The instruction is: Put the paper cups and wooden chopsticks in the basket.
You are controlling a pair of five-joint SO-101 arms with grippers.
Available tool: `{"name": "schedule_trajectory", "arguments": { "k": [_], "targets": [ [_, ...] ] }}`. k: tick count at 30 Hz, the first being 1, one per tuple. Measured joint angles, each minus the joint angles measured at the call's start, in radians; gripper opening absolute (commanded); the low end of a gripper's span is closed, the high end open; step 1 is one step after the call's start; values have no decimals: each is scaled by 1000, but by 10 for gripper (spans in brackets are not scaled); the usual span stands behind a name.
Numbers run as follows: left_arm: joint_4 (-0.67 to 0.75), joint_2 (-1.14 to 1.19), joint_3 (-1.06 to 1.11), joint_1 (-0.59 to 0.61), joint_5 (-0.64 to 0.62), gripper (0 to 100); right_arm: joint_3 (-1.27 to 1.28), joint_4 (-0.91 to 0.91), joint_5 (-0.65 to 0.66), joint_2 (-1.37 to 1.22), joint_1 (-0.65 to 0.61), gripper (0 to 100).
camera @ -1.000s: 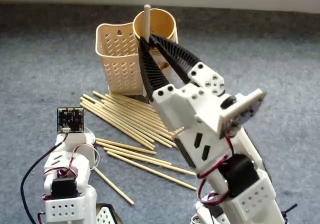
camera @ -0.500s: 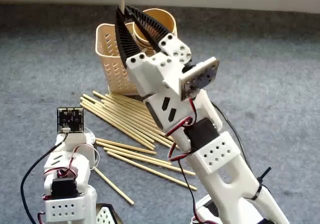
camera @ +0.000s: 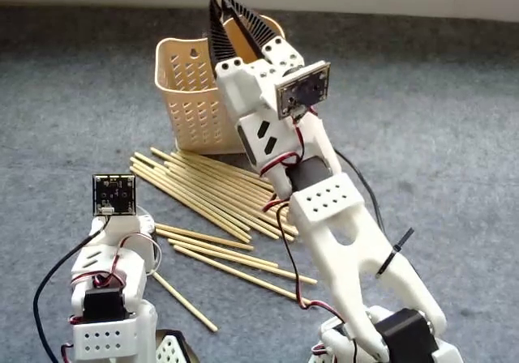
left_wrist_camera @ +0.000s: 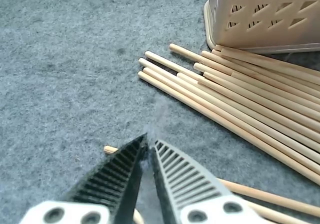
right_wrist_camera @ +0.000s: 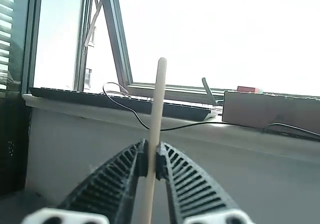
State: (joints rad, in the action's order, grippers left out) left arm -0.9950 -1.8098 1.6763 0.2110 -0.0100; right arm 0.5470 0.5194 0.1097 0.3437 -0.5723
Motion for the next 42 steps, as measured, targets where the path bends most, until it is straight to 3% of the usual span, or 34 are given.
{"name": "schedule_trajectory", "arguments": {
  "k": [21, 42],
  "targets": [
    [0, 0, 0, 0, 0, 7, -160, 23, 0, -87, -8, 6],
    [0, 0, 0, 0, 0, 7, -3, 23, 0, -107, -38, 11]
  ]
}}
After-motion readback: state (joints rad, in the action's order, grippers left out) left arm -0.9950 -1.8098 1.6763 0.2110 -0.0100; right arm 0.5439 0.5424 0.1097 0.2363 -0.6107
